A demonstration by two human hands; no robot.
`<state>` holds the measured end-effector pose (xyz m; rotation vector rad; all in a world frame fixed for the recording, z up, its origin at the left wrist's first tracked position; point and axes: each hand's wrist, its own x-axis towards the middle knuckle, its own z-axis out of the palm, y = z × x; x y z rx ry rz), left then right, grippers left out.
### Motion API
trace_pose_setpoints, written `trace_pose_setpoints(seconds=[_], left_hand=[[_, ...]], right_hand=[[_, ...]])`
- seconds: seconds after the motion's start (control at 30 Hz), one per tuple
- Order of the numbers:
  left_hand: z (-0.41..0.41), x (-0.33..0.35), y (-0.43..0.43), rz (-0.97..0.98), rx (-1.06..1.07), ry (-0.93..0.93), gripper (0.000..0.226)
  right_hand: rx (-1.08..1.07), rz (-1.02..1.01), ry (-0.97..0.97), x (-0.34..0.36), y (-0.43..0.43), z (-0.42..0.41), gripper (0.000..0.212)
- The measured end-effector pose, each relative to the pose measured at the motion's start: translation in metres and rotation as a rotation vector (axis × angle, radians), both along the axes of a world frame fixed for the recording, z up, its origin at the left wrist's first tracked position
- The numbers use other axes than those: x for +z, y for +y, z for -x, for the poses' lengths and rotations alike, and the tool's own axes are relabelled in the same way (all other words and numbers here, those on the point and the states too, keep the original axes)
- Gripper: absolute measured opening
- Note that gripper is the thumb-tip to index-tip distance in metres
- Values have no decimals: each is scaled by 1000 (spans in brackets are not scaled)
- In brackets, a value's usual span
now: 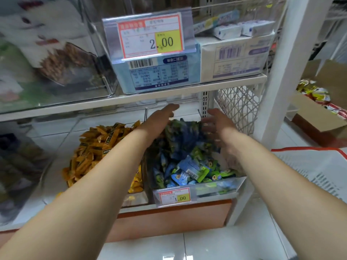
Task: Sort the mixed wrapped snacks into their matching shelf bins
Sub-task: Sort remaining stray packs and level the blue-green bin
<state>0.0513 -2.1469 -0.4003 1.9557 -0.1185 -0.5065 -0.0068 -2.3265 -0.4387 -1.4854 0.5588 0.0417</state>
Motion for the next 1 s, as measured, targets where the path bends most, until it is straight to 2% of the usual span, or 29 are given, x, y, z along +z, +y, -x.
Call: trace_pose_setpoints(seconds=[0.07,0.1,0.17,0.27,0.33,0.37,0.43,0.53,0.67,0.73,0.8,0.87,0.93,1.0], left_hand=[[5,2,13,-395,-92,-310,47],[10,1,21,-470,-98,-425,43],[26,-4,45,-513,-55,-582,36],[54,-23,78,-573,-1,-818,41],[69,-33,92,-583,-27,-781,49],[72,-39,97,-577,-45,-748,51],[75,-47,104,-563,-68,-722,55],[74,-46,106,-541,-64,-705,64],[76,-41,104,-611,-95,-741,61],[77,-33,111,-594,-67,-816,51],[74,-26,123,-617,32,-950,44],[66,-25,135,-752,68,-1014,46],[57,-32,147,-899,-77,-924,57],[47,-41,166,-949,-171,-772,62]], right_hand=[[7,321,-57,-1,1,-2,30],[46,491,-140,-2,2,1,23],[231,700,-324,-6,8,9,19],[694,793,-372,-23,34,13,45],[954,1015,-235,-38,55,9,63],[1015,1156,-153,-45,63,7,70],[980,1329,-32,-52,66,4,77],[789,1462,57,-46,54,-3,66],[646,1575,141,-33,55,2,50],[509,1561,29,-26,64,8,44],[421,1419,-151,-20,73,14,46],[455,1229,-231,-16,82,17,55],[544,1149,-202,-18,90,21,63],[630,1184,-129,-25,94,23,68]])
